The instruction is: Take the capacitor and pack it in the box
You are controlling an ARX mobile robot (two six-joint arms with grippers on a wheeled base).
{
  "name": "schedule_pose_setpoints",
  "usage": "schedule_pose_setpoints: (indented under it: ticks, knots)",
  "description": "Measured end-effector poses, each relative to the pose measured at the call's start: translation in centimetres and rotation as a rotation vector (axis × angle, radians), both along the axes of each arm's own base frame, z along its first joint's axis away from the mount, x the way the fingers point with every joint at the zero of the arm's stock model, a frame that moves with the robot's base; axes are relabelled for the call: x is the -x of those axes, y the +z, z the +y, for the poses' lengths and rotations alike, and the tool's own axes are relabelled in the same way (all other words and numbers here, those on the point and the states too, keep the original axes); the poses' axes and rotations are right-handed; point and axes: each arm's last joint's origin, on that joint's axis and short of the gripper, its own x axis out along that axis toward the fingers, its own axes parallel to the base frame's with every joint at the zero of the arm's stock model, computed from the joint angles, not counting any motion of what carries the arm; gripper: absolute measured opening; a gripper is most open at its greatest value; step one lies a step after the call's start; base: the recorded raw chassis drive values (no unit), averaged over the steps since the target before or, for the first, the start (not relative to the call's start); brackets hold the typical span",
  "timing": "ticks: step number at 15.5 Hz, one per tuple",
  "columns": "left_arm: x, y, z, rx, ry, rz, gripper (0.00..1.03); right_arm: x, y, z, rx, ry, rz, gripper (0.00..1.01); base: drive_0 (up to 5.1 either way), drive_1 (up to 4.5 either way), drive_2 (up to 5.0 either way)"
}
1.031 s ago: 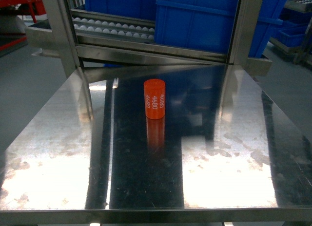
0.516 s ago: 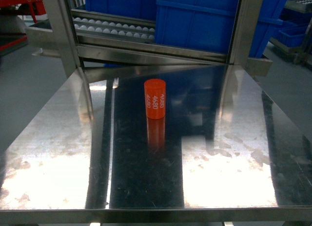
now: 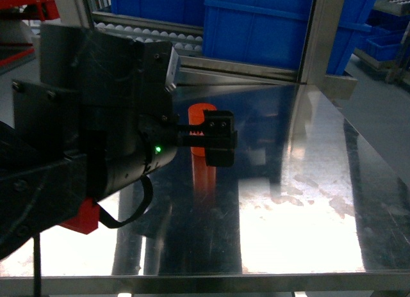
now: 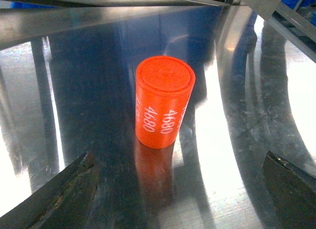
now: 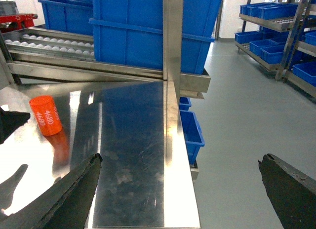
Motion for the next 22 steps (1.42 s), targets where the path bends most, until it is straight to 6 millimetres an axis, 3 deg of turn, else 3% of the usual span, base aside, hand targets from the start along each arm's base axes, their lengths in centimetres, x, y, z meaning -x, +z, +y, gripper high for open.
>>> schedule_pose_setpoints:
  ticks: [7, 12, 13, 16, 17, 20, 22]
  knots:
    - [-6.4, -5.7, -1.5, -0.047, 0.033, 0.043, 0.98, 0.0, 0.0, 0.0, 0.0, 0.0, 0.0, 0.98, 0.0, 0.0, 0.0]
    - [-11.8, -6.2, -2.5, -0.06, 0.03, 0.017, 0.98, 0.0, 0.0, 0.0, 0.0, 0.0, 0.0, 0.98, 0.0, 0.0, 0.0]
    - [-12.2, -5.9, -2.7, -0.05, 0.02, 0.034, 0.87, 0.0, 0.0, 0.0, 0.0, 0.0, 0.0, 0.98, 0.0, 0.0, 0.0]
    - [-12.2, -6.0, -2.5, -0.049, 0.008, 0.056, 0.51, 0.0, 0.0, 0.0, 0.0, 0.0, 0.0, 0.98, 0.0, 0.0, 0.0]
    - [-12.0, -6.1, -2.3, -0.051, 0.014, 0.054, 0.44, 0.0, 0.0, 0.0, 0.0, 0.0, 0.0, 0.98, 0.0, 0.0, 0.0]
    - [-10.1, -4.6, -0.7, -0.051, 0.067, 0.036, 0.44, 0.0, 0.0, 0.0, 0.0, 0.0, 0.0, 0.98, 0.0, 0.0, 0.0]
    - [-8.2, -0.4, 1.4, -0.019, 0.122, -0.079, 0.44, 0.0, 0.0, 0.0, 0.0, 0.0, 0.0, 0.98, 0.0, 0.0, 0.0]
